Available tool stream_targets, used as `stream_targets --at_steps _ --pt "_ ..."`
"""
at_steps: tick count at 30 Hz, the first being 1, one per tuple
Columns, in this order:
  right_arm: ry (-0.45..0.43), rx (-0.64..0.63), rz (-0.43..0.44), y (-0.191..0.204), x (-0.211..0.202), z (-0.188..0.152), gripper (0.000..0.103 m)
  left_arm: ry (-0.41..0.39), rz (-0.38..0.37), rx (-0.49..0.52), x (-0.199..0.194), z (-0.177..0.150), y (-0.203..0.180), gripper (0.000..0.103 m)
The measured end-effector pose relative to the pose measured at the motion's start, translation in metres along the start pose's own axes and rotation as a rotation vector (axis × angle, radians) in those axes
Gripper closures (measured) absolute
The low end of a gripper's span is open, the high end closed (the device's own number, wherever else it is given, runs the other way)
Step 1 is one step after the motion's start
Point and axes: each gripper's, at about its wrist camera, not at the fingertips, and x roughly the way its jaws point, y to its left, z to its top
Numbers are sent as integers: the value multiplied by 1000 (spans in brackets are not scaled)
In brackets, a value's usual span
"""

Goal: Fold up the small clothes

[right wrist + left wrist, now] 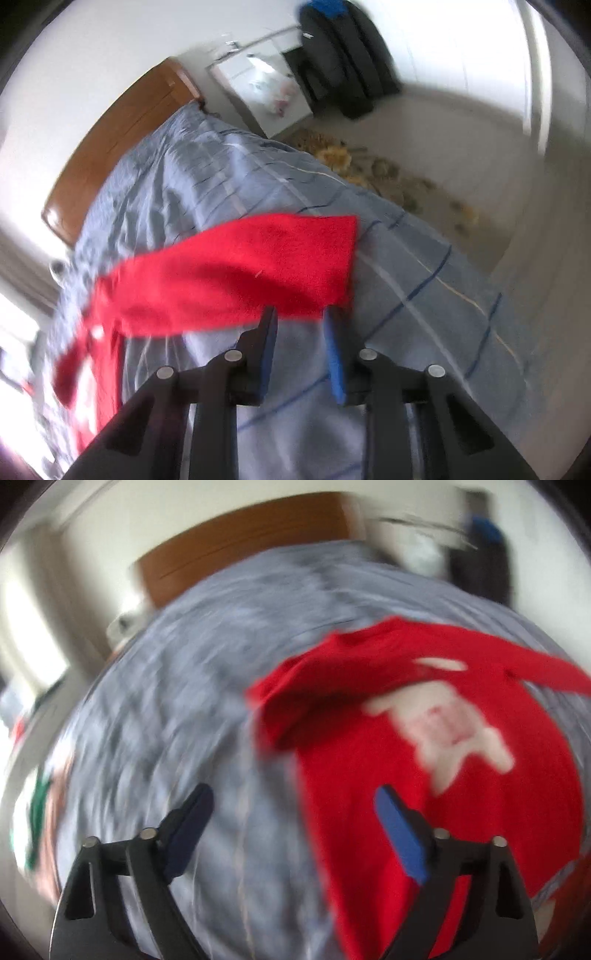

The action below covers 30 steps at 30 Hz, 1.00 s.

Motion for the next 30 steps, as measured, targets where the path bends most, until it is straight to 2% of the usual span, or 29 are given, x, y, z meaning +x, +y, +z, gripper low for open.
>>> stream_targets --at_steps 2,3,6,9,12,13,14,15,16,17,20,22,24,25,27,30 --pt "-12 -28 32 13 -6 -13 64 -22 -40 149 17 32 -29 12" --pt "-25 -47 45 21 -10 -23 62 -28 -30 223 30 46 -45 12" --pt "-81 -107 62 42 -18 -51 59 10 -3 351 73 71 -78 12" --pt "-104 -165 31 57 -16 -78 59 62 -1 399 115 85 -98 18" --pt "-114 -217 59 67 -19 -79 59 115 32 396 147 90 -110 21" --pt "-113 -223 53 67 -18 -80 56 132 48 387 156 91 -112 26" --pt "-99 -226 53 66 -15 -80 55 148 49 361 166 92 -113 31" --pt "-81 -225 50 65 -12 -81 55 155 25 329 168 92 -115 50" --pt "-72 -220 48 63 -10 -81 55 162 2 303 168 94 -113 87" --pt "-70 -213 48 62 -9 -80 55 179 -24 249 169 97 -112 100" --pt "-68 -208 49 60 -10 -82 55 130 -37 108 149 104 -92 100" --pt "-69 -211 52 61 -10 -83 55 98 -50 -23 129 107 -58 100" --pt "-73 -220 51 62 -11 -84 55 66 -42 -176 105 103 -5 100" --pt "-72 -224 52 63 -10 -84 55 49 -5 -265 90 95 32 100" --pt "-68 -223 53 63 -9 -84 55 42 71 -381 73 77 84 100" --pt "-69 -218 57 62 -9 -84 55 101 225 -552 57 28 164 100"
